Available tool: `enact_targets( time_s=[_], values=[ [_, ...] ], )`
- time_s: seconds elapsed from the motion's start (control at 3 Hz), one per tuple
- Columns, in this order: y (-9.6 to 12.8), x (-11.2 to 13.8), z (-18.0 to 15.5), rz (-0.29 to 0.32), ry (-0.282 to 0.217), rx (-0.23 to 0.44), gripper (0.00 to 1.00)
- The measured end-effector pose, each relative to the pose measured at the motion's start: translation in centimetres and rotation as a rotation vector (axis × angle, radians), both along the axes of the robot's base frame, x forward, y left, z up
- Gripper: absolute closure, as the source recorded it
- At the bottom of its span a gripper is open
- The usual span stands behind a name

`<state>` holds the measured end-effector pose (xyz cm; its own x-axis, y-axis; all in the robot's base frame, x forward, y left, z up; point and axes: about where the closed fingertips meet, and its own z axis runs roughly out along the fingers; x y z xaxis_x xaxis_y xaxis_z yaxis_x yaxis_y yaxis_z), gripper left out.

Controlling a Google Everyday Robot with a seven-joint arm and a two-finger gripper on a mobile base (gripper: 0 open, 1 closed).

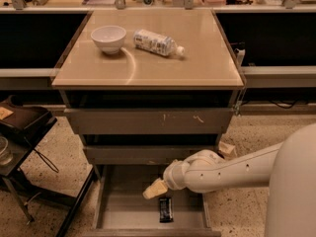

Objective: Pick rxbar blueberry from bottom drawer and place on counter

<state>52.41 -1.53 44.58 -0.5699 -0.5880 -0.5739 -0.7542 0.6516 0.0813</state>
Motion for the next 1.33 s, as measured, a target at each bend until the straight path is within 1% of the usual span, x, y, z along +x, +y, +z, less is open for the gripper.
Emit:
enact_targets(
  time_s=[0.33,0.67,1.0,1.33],
  values=[
    [-7.9,3.3,-3.6,-0.187,-0.053,0.085,0.0],
    [-7.7,4.0,-3.9,-0.204,-0.087,0.139,0.0],
    [-7.7,4.0,-3.8,-0.203,-0.088,0.139,0.0],
    [-6.2,2.2,-8.0,-0.196,-0.03,0.17,0.0]
  ],
)
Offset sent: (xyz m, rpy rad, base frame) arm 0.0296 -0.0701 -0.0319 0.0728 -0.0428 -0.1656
